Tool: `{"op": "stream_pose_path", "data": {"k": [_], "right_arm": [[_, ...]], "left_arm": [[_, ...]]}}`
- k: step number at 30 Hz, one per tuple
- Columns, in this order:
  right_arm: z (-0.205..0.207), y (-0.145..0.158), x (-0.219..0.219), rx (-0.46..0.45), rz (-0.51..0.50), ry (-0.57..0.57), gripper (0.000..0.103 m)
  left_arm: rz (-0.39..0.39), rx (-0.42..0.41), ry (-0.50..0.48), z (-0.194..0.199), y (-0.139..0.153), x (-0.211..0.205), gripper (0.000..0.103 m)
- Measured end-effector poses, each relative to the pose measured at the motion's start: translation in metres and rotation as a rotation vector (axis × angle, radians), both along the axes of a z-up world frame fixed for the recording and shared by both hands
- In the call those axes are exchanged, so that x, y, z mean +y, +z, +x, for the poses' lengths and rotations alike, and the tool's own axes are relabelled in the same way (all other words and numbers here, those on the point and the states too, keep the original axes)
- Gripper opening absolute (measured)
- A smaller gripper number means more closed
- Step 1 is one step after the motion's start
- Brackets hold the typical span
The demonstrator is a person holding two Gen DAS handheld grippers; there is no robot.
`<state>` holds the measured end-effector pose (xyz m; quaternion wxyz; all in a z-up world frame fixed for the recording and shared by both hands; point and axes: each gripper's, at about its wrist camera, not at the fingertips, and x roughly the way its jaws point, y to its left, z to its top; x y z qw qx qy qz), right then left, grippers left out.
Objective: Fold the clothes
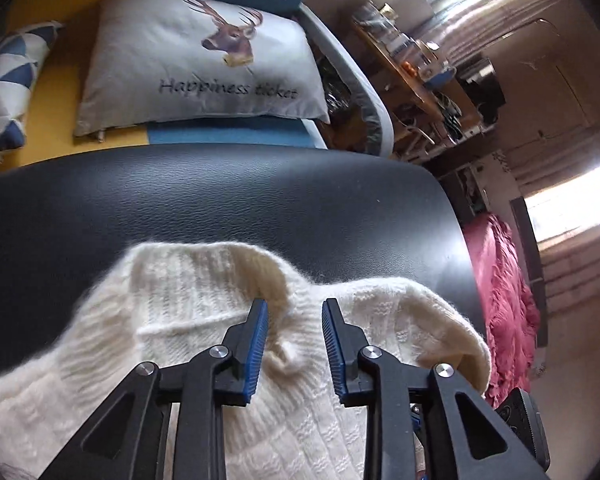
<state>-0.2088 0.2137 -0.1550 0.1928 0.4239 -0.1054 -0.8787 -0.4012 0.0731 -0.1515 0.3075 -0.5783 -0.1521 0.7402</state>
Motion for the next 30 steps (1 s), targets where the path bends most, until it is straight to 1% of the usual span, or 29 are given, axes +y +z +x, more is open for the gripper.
{"op": "stream_pose_path", "data": {"k": [2, 3, 4, 5, 6, 7, 8, 10, 12, 15, 19, 20, 21, 22, 25, 26, 28, 30], "right_arm": [[0.001, -0.001, 0.000, 0.002, -0.011, 0.006, 0.091], [0.001, -0.001, 0.000, 0.003, -0.013, 0.010, 0.092], [0.001, -0.001, -0.001, 0.004, -0.015, 0.014, 0.093], [0.002, -0.001, -0.001, 0.004, -0.020, 0.018, 0.094], [0.002, -0.001, 0.000, 0.005, -0.026, 0.018, 0.094], [0.002, -0.001, 0.001, 0.006, -0.032, 0.019, 0.094], [0.002, -0.002, 0.002, 0.007, -0.041, 0.018, 0.095], [0.003, -0.002, 0.004, 0.008, -0.056, 0.017, 0.094], [0.003, -0.003, 0.005, 0.009, -0.070, 0.015, 0.095], [0.003, -0.004, 0.005, 0.010, -0.071, 0.015, 0.095], [0.003, -0.004, 0.002, 0.009, -0.049, 0.016, 0.095], [0.003, -0.004, 0.001, 0.009, -0.044, 0.016, 0.095], [0.003, -0.004, 0.001, 0.009, -0.042, 0.016, 0.095], [0.003, -0.004, 0.001, 0.009, -0.044, 0.016, 0.095], [0.003, -0.004, 0.004, 0.007, -0.065, 0.017, 0.095], [0.002, -0.004, 0.006, 0.006, -0.083, 0.016, 0.096], [0.001, -0.005, 0.013, -0.001, -0.135, 0.015, 0.096], [-0.006, -0.001, 0.018, -0.015, -0.207, 0.019, 0.095]], "left_arm": [[0.012, -0.020, -0.019, -0.002, -0.005, 0.004, 0.028], [0.024, -0.033, -0.028, -0.002, -0.007, 0.005, 0.025], [0.043, -0.040, -0.039, -0.002, -0.008, 0.007, 0.025], [0.083, -0.031, -0.056, 0.001, -0.003, 0.009, 0.015], [0.120, -0.011, -0.076, 0.004, 0.003, 0.013, 0.006], [0.142, 0.048, -0.097, 0.009, 0.013, 0.017, 0.005], [0.142, 0.114, -0.100, 0.012, 0.023, 0.020, 0.003], [0.104, 0.163, -0.075, 0.006, 0.024, 0.024, 0.002], [0.001, 0.135, -0.043, -0.008, 0.004, 0.029, 0.002], [-0.059, 0.140, -0.052, -0.013, -0.011, 0.036, 0.002], [-0.073, 0.133, -0.030, -0.012, -0.010, 0.037, 0.004], [-0.060, 0.106, -0.014, -0.012, -0.007, 0.033, 0.006], [-0.046, 0.079, 0.002, -0.011, -0.004, 0.029, 0.015], [-0.033, 0.062, 0.022, -0.010, 0.000, 0.023, 0.018], [0.009, 0.103, 0.119, 0.005, 0.024, -0.015, 0.019], [0.018, 0.116, 0.131, 0.013, 0.029, -0.027, 0.019], [0.003, 0.163, 0.171, 0.039, 0.038, -0.054, 0.019], [-0.025, 0.210, 0.180, 0.068, 0.036, -0.075, 0.019]]}}
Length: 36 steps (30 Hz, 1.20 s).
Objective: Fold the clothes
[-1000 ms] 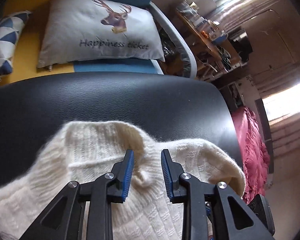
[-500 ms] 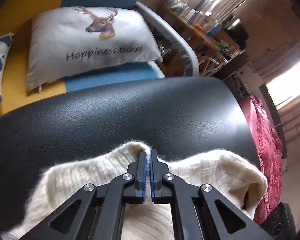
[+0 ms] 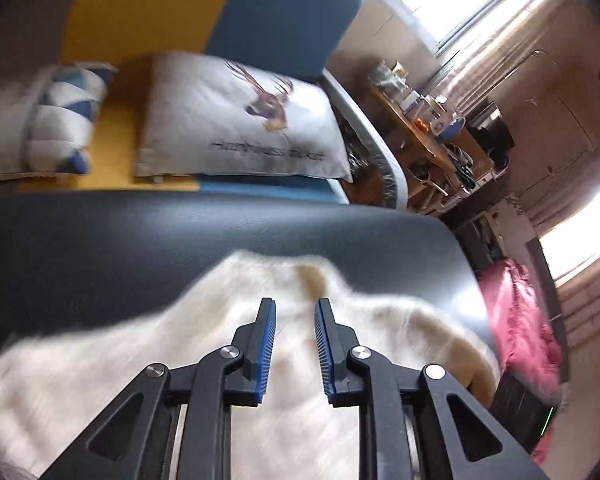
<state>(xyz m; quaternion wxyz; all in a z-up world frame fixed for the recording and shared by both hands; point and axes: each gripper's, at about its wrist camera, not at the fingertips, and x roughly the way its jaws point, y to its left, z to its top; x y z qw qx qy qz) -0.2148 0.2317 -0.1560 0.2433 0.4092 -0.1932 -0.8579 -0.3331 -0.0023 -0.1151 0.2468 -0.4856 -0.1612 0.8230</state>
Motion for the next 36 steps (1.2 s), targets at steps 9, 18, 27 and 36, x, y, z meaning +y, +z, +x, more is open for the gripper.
{"op": "stream_pose_path", "data": {"k": [9, 18, 27, 36], "right_arm": [[-0.084, 0.038, -0.035, -0.075, -0.252, 0.134, 0.095], [-0.140, 0.008, -0.089, -0.240, -0.117, 0.166, 0.062], [-0.149, -0.001, -0.126, -0.194, -0.049, 0.261, 0.007], [-0.159, 0.014, -0.137, -0.112, 0.112, 0.251, 0.001]], "left_arm": [[-0.133, 0.045, -0.009, 0.059, -0.035, -0.027, 0.019], [-0.070, 0.068, -0.006, 0.065, -0.046, -0.040, 0.019], [-0.116, 0.096, 0.013, 0.071, -0.043, -0.038, 0.019], [-0.275, 0.118, 0.030, 0.076, -0.040, -0.019, 0.019]]}}
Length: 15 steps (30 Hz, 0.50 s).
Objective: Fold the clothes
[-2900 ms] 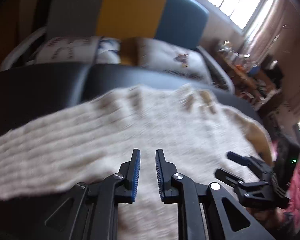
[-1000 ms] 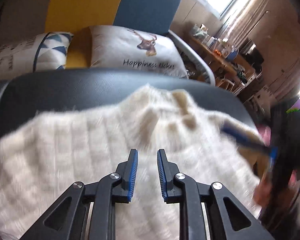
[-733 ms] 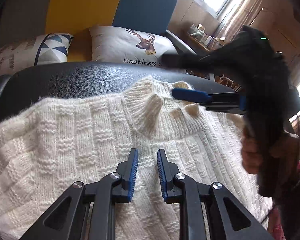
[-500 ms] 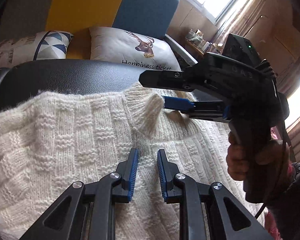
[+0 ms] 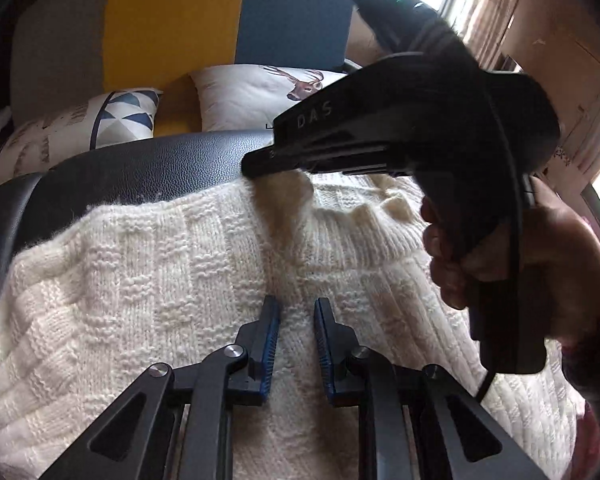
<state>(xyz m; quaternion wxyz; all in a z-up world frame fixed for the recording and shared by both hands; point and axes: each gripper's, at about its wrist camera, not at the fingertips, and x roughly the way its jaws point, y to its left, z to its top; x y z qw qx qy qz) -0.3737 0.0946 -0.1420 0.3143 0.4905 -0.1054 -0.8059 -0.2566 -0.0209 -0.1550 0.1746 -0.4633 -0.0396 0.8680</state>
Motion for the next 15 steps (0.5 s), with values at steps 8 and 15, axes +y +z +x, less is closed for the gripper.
{"op": "stream_pose_path", "data": {"k": [8, 15], "right_arm": [[0.017, 0.018, 0.026, 0.008, 0.029, -0.039, 0.032], [0.073, 0.022, 0.078, 0.056, 0.216, -0.081, 0.050]], "left_arm": [[0.092, 0.009, 0.100, 0.013, 0.039, -0.025, 0.018], [-0.036, -0.083, 0.246, 0.004, 0.013, -0.070, 0.013]]}}
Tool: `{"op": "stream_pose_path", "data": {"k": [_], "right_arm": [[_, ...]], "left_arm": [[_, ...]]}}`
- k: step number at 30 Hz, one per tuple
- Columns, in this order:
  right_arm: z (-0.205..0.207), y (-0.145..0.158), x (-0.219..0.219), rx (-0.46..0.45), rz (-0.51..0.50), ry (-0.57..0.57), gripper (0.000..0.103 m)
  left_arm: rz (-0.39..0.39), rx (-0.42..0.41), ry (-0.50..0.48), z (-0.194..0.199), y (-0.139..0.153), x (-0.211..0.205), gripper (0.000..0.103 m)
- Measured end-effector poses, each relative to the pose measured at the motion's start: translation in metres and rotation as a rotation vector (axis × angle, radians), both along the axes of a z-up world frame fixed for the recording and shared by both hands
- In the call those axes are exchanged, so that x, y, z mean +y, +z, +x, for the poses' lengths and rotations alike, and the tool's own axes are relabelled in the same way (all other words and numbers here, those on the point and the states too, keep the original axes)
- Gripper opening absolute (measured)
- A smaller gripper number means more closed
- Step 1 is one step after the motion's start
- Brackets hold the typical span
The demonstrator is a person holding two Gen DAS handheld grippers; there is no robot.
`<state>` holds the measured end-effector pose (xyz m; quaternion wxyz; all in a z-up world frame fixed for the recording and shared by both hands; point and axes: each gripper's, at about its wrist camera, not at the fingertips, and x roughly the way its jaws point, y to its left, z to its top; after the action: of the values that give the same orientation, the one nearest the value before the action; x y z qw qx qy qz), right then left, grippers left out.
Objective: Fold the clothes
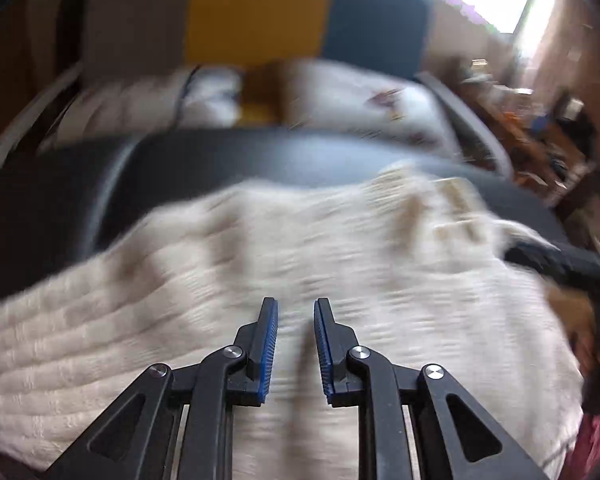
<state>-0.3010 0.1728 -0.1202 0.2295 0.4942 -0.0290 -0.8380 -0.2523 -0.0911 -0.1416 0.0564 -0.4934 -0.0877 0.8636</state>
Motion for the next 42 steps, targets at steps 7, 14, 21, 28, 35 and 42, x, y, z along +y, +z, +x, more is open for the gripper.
{"op": "stream_pose_path", "data": {"k": [7, 14, 21, 28, 35, 42], "right_arm": [[0.026, -0.038, 0.019, 0.045, 0.273, -0.051, 0.048], [0.073, -0.003, 0.051, 0.088, 0.120, -0.110, 0.051], [0.228, 0.054, 0.176, 0.289, 0.174, -0.354, 0.085], [0.323, 0.016, 0.278, 0.151, -0.086, -0.588, 0.086], [0.345, -0.029, 0.300, 0.089, -0.239, -0.708, 0.079], [0.333, -0.048, 0.291, 0.104, -0.195, -0.754, 0.083]], "left_arm": [[-0.111, 0.023, -0.038, 0.002, 0.005, 0.009, 0.011], [0.000, 0.045, -0.045, 0.048, 0.040, 0.026, 0.018], [0.150, 0.024, -0.119, 0.124, 0.045, 0.072, 0.018], [0.147, 0.018, -0.422, 0.159, 0.049, 0.181, 0.018], [0.041, -0.005, -0.554, 0.158, 0.038, 0.252, 0.018], [0.037, 0.021, -0.603, 0.158, 0.034, 0.277, 0.018]]}}
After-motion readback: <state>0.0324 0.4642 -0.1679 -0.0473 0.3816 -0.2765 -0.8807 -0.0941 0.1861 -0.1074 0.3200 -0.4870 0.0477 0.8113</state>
